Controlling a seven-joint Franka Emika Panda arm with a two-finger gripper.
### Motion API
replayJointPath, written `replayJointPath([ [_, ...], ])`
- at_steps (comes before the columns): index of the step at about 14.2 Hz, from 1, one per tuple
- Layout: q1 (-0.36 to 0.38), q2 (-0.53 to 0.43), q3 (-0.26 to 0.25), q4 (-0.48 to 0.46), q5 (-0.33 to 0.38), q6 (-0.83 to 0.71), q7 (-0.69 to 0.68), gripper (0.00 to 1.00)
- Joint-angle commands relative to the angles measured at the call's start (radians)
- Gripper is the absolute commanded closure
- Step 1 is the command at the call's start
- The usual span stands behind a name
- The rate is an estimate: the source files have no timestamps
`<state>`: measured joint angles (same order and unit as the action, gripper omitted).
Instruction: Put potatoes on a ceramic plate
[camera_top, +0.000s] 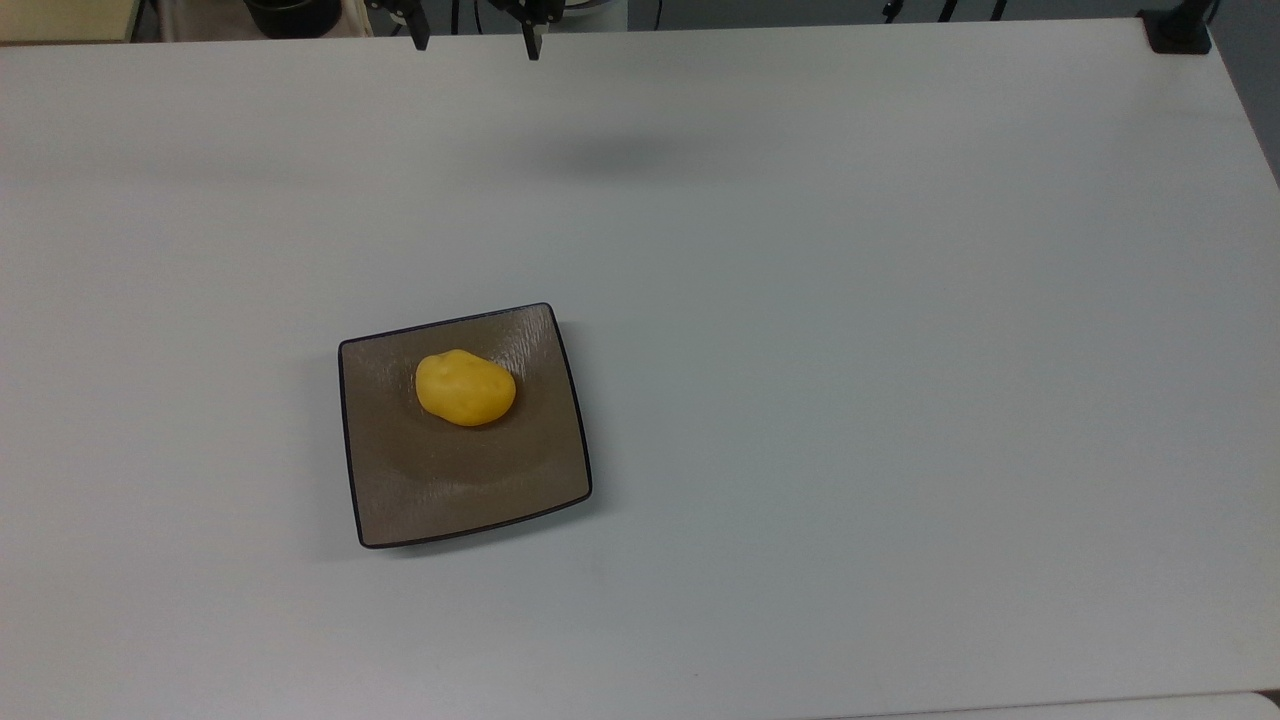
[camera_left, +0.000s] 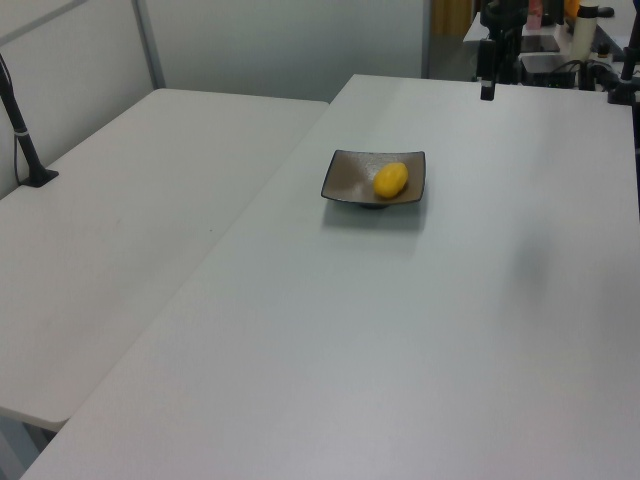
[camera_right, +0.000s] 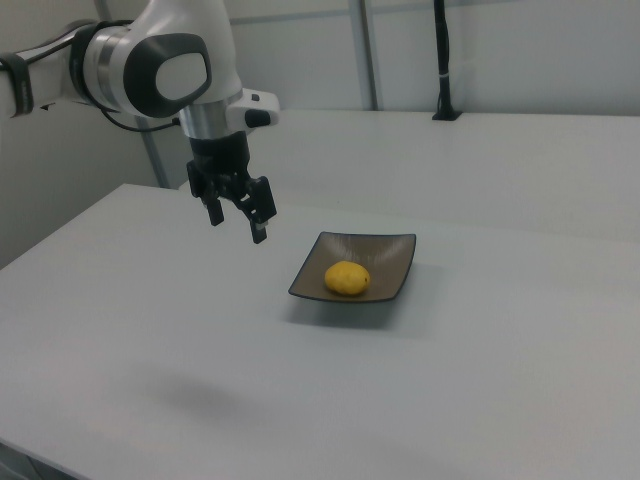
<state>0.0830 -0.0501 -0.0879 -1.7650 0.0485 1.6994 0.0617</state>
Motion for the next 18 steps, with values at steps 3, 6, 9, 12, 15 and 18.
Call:
replayJointPath([
  [3,-0.003,-0.011,-0.006,-0.021,-0.025,0.020,-0.071,0.00],
  [6,-0.037,0.009,0.010,-0.011,-0.022,0.017,-0.074,0.00],
  [9,-0.114,0.036,0.117,0.016,-0.025,0.017,-0.062,0.00],
  [12,-0.105,0.030,0.114,0.013,-0.027,0.014,-0.062,0.00],
  [15,-0.097,0.022,0.109,0.010,-0.029,0.014,-0.062,0.00],
  [18,-0.057,0.022,0.076,0.009,-0.029,0.014,-0.062,0.00],
])
